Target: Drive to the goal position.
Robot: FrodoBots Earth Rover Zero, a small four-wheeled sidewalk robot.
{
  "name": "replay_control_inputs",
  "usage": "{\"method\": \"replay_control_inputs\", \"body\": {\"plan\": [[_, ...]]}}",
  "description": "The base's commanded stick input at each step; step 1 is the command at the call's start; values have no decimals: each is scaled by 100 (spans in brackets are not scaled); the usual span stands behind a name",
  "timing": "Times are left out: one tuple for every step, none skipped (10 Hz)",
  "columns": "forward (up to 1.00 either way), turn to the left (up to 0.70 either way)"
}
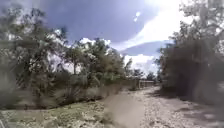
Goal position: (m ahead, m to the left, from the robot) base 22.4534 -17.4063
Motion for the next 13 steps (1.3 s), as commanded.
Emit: {"method": "replay_control_inputs", "body": {"plan": [[70, 0], [70, 0], [70, 0], [70, 0], [70, 0], [70, 0], [70, 0], [70, 0], [70, -13], [70, -35], [70, -35], [70, -35], [70, -25]]}}
